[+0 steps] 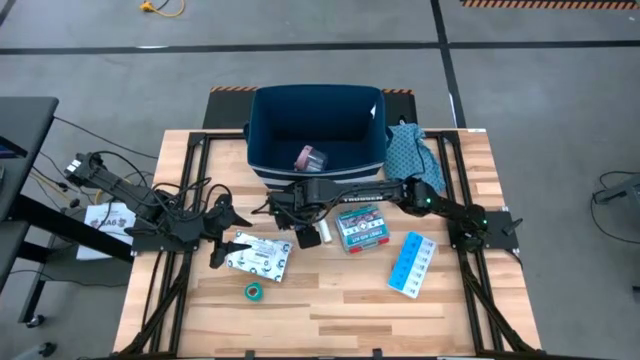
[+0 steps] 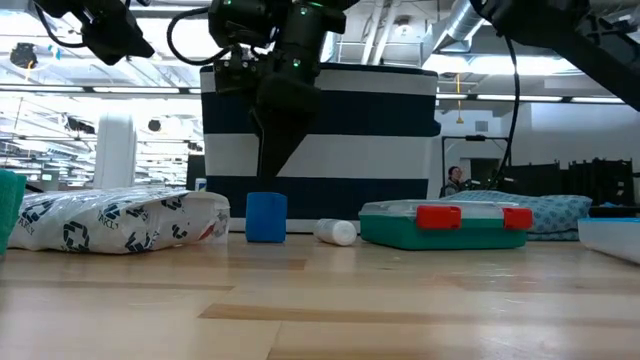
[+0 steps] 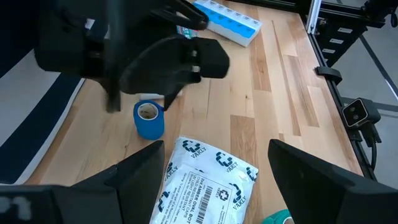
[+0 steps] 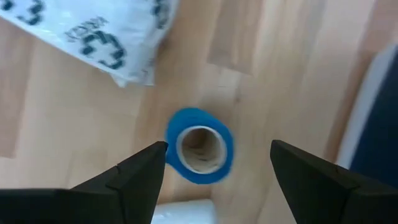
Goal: Pick & place medical supplies in basket/bin
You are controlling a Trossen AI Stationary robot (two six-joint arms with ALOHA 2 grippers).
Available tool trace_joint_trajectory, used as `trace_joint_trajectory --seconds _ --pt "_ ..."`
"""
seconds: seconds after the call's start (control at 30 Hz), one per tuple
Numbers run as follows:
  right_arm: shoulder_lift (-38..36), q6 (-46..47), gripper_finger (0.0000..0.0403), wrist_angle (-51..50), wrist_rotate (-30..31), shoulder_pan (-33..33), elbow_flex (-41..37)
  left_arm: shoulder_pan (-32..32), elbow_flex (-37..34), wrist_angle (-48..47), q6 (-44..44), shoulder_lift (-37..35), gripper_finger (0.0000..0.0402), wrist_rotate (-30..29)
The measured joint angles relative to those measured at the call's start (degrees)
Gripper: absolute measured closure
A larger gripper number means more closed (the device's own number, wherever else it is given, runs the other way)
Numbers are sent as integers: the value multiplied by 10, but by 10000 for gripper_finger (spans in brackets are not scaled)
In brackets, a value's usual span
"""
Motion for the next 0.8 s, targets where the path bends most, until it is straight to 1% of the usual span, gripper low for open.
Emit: trace_joint_trajectory --seconds 0.13,0.27,0.8 --pt "0 0 120 0 -26 -4 0 0 0 0 0 0 126 0" --pt "0 -5 120 -10 -39 -2 0 0 0 0 0 0 126 0" --pt "0 -14 120 -13 -40 0 0 0 0 0 0 0 126 0"
